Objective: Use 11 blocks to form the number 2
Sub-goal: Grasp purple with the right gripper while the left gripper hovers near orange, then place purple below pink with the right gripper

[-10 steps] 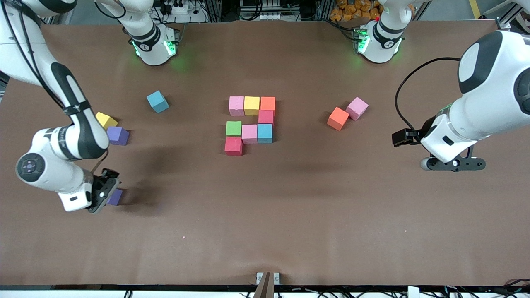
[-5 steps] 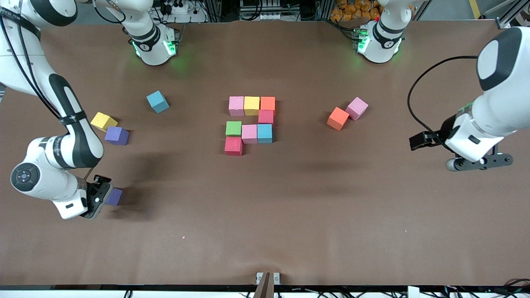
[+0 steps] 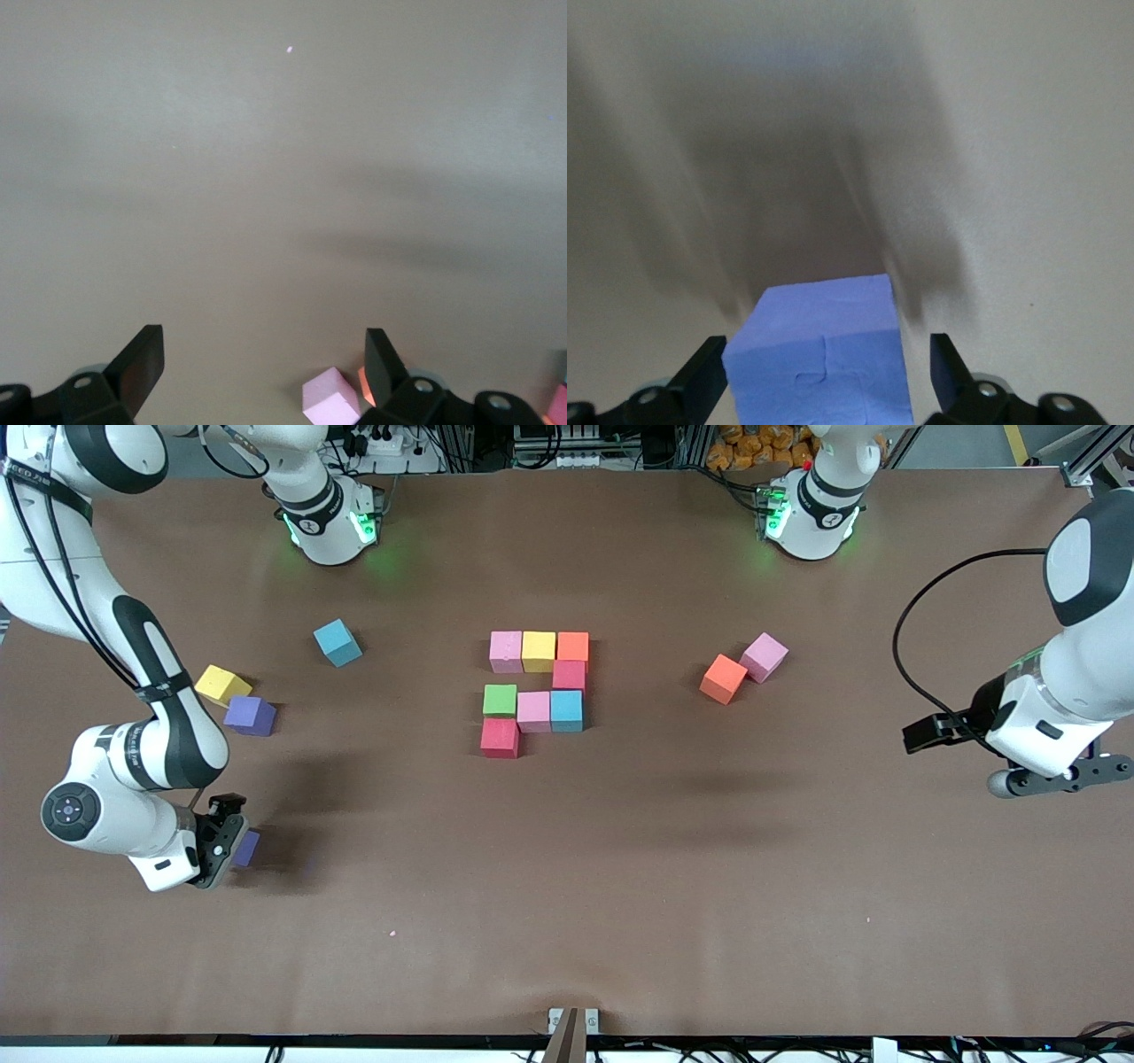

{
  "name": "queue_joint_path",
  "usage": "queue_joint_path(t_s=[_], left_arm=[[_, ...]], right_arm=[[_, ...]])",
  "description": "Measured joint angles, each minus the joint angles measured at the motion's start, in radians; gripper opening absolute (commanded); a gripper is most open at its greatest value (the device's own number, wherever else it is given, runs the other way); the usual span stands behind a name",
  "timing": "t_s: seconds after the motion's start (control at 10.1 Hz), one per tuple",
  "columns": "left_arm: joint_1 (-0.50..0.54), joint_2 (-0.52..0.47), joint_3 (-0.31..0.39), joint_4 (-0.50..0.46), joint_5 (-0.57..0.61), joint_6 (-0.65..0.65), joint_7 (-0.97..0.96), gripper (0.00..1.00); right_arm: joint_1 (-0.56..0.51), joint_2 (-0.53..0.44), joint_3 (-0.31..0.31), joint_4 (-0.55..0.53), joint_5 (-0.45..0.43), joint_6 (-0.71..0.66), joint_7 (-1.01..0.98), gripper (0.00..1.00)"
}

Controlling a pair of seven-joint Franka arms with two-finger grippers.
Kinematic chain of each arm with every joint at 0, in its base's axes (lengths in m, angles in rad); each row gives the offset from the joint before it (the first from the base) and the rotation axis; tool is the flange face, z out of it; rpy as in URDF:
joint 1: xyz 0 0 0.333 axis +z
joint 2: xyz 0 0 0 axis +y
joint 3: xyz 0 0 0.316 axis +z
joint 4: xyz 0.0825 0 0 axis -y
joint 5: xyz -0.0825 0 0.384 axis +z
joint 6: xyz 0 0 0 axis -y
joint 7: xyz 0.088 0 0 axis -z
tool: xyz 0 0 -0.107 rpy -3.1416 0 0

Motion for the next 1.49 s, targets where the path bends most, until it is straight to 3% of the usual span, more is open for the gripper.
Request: queue_joint_path(t_s=[0.1,0.3,0.5,0.6,0.79,1.09,1.49], left_arm=[[-0.049,-0.003,0.057,0.0,0.0,0.0,0.004,1.0],[-0.064,-0.012,0.076,0.001,0.0,0.0,0.004,1.0],[-0.064,-0.017,0.078,0.002,0.0,0.0,0.005,1.0],[-0.066,-0.017,0.078,0.001,0.0,0.001,0.005,1.0],[-0.067,-0.017,0.078,0.001,0.0,0.001,0.02,1.0],[-0.092,-0.015,0.076,-0.003,0.0,0.001,0.022,1.0],[-0.095,-0.013,0.074,-0.005,0.0,0.001,0.022,1.0]], right_arm=[[0.0,0.002,-0.003,0.001,0.0,-0.012,0.0,1.0],[0.0,0.002,-0.002,0.021,0.0,-0.068,0.0,1.0],[0.0,0.002,-0.003,0.024,0.004,-0.072,0.0,0.33],[0.0,0.002,-0.002,0.024,0.004,-0.072,0.0,0.19],[0.003,0.001,0.006,0.028,0.005,-0.07,0.0,0.18],[0.007,-0.023,0.092,0.046,0.008,-0.091,0.065,0.18],[0.06,-0.12,0.238,-0.01,0.009,-0.183,0.496,0.18]])
